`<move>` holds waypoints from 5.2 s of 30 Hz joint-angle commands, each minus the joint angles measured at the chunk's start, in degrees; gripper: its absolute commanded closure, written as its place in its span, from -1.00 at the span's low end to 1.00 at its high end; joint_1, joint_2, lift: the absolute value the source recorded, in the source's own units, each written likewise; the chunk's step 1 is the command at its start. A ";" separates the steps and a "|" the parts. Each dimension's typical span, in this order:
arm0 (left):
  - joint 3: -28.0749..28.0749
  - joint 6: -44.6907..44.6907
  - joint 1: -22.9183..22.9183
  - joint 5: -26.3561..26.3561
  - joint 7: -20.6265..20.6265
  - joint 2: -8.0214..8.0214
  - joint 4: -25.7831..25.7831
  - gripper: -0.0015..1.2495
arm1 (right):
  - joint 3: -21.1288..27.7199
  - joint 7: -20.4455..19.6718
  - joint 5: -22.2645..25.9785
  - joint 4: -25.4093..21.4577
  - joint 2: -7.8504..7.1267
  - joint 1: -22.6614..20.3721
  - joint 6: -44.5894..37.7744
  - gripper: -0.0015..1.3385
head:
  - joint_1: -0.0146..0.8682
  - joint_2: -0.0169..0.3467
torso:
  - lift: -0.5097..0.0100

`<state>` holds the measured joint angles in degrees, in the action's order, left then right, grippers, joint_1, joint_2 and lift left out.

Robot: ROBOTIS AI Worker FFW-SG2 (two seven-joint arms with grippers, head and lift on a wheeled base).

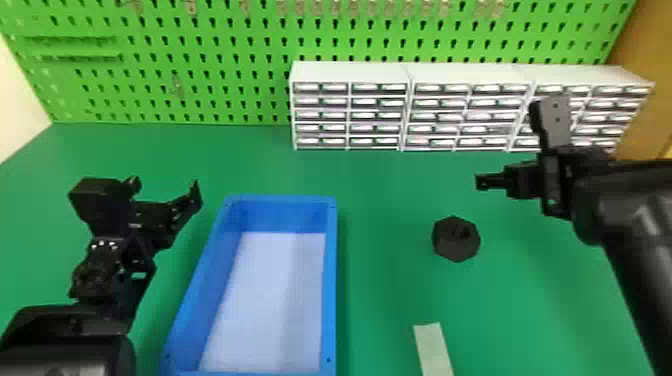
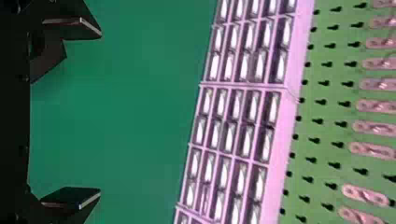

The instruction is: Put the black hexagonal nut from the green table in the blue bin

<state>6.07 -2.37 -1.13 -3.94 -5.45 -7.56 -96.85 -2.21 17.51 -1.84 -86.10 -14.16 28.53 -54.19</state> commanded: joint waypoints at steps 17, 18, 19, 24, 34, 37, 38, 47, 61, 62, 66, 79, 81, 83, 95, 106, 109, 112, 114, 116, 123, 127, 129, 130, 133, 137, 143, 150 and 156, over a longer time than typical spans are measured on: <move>0.08 0.26 0.07 0.07 -0.09 0.00 -0.09 -0.60 | -2.01 15.88 -12.58 25.90 2.11 12.69 0.58 -0.82 | 0.59 -0.62 | 0.59; 0.08 0.26 0.07 0.07 -0.09 -0.09 -0.09 -0.60 | -1.83 16.59 -13.72 26.95 2.38 13.13 0.67 -0.82 | 0.59 -0.62 | 0.59; 0.08 0.26 0.07 0.16 -0.09 0.00 -0.09 -0.60 | -1.57 17.55 -15.13 28.01 2.64 13.57 0.67 -0.82 | 0.59 -0.62 | 0.59; 0.08 0.26 0.07 0.34 -0.09 -0.09 -0.09 -0.60 | -1.22 19.22 -17.94 32.22 3.08 15.42 1.63 -0.82 | 0.59 -0.62 | 0.59; 0.08 0.26 0.07 0.43 -0.09 -0.09 -0.09 -0.60 | -1.57 21.51 -19.43 39.26 3.61 18.32 2.42 -0.82 | 0.59 -0.62 | 0.59; 0.08 0.26 0.07 0.51 -0.09 -0.09 -0.09 -0.60 | -1.74 21.51 -19.96 40.57 4.05 18.93 2.42 -0.82 | 0.59 -0.62 | 0.59; 0.08 0.26 0.07 0.51 -0.09 -0.09 -0.09 -0.60 | -1.83 21.51 -20.14 41.01 4.31 19.02 2.34 -0.82 | 0.59 -0.62 | 0.59; 0.00 0.26 0.25 0.78 -0.09 -0.09 -0.09 -0.60 | -2.71 21.07 -21.02 43.47 5.72 20.43 3.04 -0.82 | 0.59 -0.62 | 0.59; 0.00 0.26 0.25 0.78 -0.09 -0.09 -0.09 -0.60 | -1.66 18.26 -20.93 48.13 7.12 21.40 6.38 -0.81 | 0.59 -0.62 | 0.59; 0.08 0.26 0.25 0.78 -0.09 -0.09 -0.09 -0.60 | -1.39 18.08 -20.93 48.40 7.12 21.40 6.55 -0.81 | 0.59 -0.62 | 0.59; 0.00 0.26 0.34 0.78 -0.09 -0.09 -0.09 -0.60 | -1.04 17.47 -21.02 49.19 7.21 21.40 7.17 -0.81 | 0.59 -0.62 | 0.59; 0.00 0.26 0.43 0.69 -0.09 -0.09 -0.09 -0.60 | 0.54 15.97 -21.54 51.65 7.56 21.40 8.93 -0.75 | 0.59 -0.62 | 0.59; 0.00 0.26 0.51 0.69 -0.09 0.00 -0.09 -0.60 | 0.80 15.88 -21.54 51.91 7.65 21.31 9.19 -0.74 | 0.59 -0.62 | 0.59; -0.09 0.26 0.51 0.69 -0.09 -0.09 -0.09 -0.60 | 0.98 15.71 -21.54 52.00 7.65 21.31 9.28 -0.69 | 0.59 -0.62 | 0.59; -0.09 0.26 0.60 0.78 -0.09 -0.09 -0.09 -0.60 | 1.16 15.09 -21.89 52.26 7.74 21.22 9.37 -0.09 | 0.59 -0.62 | 0.59; -0.09 0.26 0.60 0.78 -0.09 -0.09 -0.09 -0.60 | 0.80 15.09 -22.33 52.26 7.83 21.22 9.37 0.35 | 0.59 -0.62 | 0.59; -0.09 0.26 0.60 0.78 -0.09 -0.09 -0.09 -0.60 | 0.80 15.09 -22.42 52.26 7.91 21.22 9.37 0.39 | 0.59 -0.62 | 0.59; -0.09 0.26 0.60 0.87 -0.09 -0.09 -0.09 -0.60 | 0.45 15.09 -22.51 52.26 7.91 21.22 9.37 0.40 | 0.59 -0.62 | 0.59; 0.00 0.26 0.60 0.87 -0.09 -0.09 -0.09 -0.60 | 0.28 15.09 -22.51 52.26 7.91 21.31 9.37 0.43 | 0.59 -0.62 | 0.59; 0.08 0.26 0.51 0.87 -0.09 -0.09 -0.09 -0.60 | 0.19 15.18 -22.42 52.26 8.00 21.22 9.37 0.44 | 0.59 -0.62 | 0.59; 0.26 0.26 0.34 0.87 -0.09 -0.09 -0.09 -0.60 | -0.87 16.06 -22.42 51.12 8.44 21.48 8.49 0.44 | 0.59 -0.62 | 0.59; 0.52 0.26 0.16 0.87 -0.09 -0.09 -0.26 -0.60 | -0.69 17.64 -22.86 46.99 8.62 20.52 6.55 0.44 | 0.59 -0.62 | 0.59; 0.61 0.26 -0.01 0.87 -0.09 -0.09 -0.44 -0.60 | -0.69 18.87 -23.48 44.27 8.71 19.99 5.41 0.44 | 0.59 -0.62 | 0.59; 0.70 0.26 -0.01 0.87 -0.09 -0.09 -0.44 -0.60 | -0.69 19.40 -23.56 43.21 8.71 19.73 4.97 0.44 | 0.59 -0.62 | 0.59; 0.79 0.26 -0.01 0.87 -0.09 -0.09 -0.53 -0.60 | -0.43 20.45 -23.74 39.52 8.62 19.02 3.74 0.44 | 0.59 -0.62 | 0.59; 0.79 0.26 -0.01 0.95 -0.09 -0.09 -0.53 -0.60 | 0.01 21.16 -23.83 36.36 8.53 18.14 2.51 0.44 | 0.59 -0.62 | 0.59; 0.87 0.26 -0.19 0.95 -0.09 -0.09 -0.53 -0.60 | 0.54 22.12 -23.83 29.32 8.18 15.86 -0.04 0.44 | 0.59 -0.62 | 0.59; 0.87 0.26 -0.19 0.95 -0.09 -0.09 -0.62 -0.60 | 1.24 23.27 -23.83 19.48 7.91 13.22 -3.73 0.44 | 0.59 -0.62 | 0.59; 1.05 0.26 -0.19 0.95 -0.09 -0.09 -0.62 -0.60 | 3.71 24.67 -22.51 11.75 8.62 10.41 -5.05 0.44 | 0.59 -0.62 | 0.59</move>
<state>6.97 -2.11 -1.32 -2.98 -5.53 -7.65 -97.47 -0.02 41.72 -25.30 -69.63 -6.03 40.66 -58.39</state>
